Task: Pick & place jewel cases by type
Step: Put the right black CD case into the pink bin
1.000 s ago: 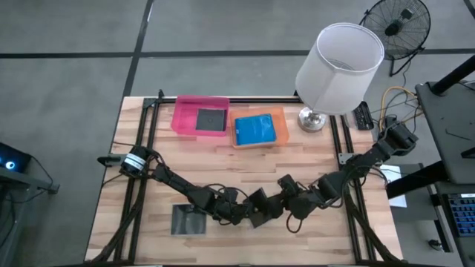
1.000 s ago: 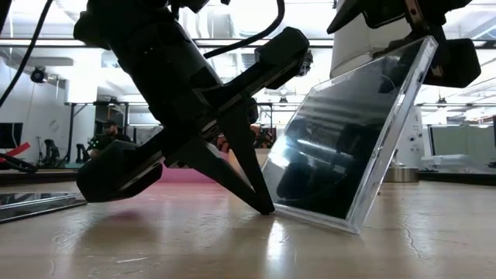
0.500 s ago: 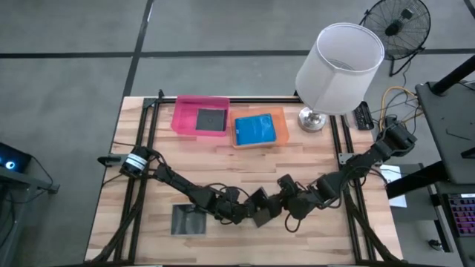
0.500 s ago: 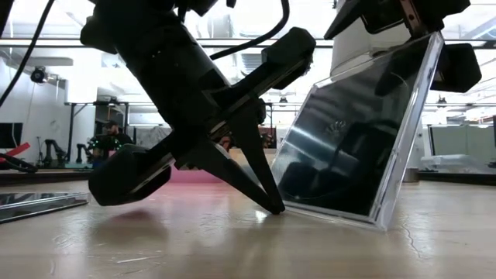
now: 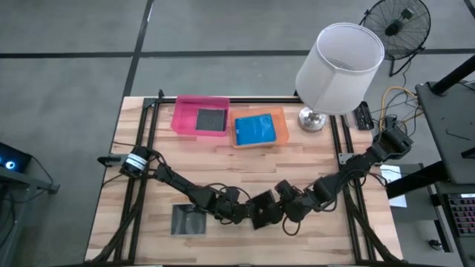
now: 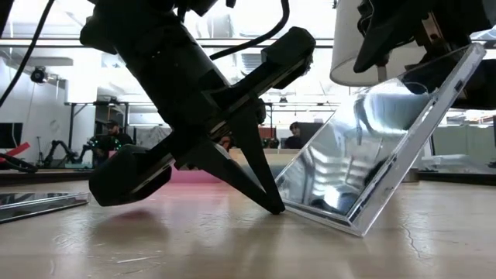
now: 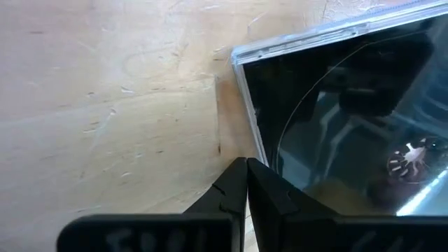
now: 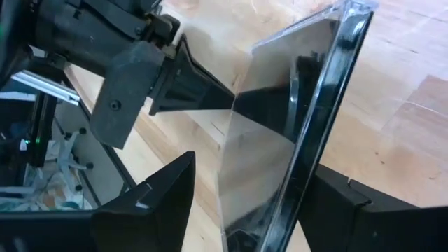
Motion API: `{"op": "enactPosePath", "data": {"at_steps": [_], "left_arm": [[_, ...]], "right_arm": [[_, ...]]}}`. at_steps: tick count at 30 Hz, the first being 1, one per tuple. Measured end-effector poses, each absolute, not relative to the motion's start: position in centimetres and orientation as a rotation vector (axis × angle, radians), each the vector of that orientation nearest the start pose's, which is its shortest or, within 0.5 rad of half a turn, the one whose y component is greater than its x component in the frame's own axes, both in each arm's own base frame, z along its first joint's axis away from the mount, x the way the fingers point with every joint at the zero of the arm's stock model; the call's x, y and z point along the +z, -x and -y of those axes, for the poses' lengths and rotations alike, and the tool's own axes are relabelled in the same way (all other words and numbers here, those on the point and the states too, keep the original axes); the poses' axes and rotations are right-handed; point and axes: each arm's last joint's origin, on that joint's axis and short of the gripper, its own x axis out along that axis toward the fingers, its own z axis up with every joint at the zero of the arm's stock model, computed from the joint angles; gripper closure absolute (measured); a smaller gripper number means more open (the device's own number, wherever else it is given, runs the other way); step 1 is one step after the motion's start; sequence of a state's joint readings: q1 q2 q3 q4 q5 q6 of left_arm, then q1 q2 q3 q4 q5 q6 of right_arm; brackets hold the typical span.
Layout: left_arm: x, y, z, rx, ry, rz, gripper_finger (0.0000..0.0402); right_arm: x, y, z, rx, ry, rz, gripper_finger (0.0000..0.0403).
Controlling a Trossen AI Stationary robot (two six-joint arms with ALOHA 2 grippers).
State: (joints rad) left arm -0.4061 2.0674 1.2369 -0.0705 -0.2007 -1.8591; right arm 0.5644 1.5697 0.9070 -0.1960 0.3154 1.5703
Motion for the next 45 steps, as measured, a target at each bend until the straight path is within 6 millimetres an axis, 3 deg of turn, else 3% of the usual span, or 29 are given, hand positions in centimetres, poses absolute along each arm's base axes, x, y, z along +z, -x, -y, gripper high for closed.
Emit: {"op": "enactPosePath", "data": {"at_steps": [19, 45], "left_arm": [[11.96, -38.34, 15.86, 0.631, 1.454, -0.739, 0.0401], [12.39, -38.36, 15.71, 0.564, 1.374, -0.782, 0.0401]], "right_arm": [[19.10, -26.77, -15.92, -0.406, -1.107, -0.768, 0.0324], [18.94, -26.53, -15.83, -0.420, -1.096, -0.804, 0.0344]]}}
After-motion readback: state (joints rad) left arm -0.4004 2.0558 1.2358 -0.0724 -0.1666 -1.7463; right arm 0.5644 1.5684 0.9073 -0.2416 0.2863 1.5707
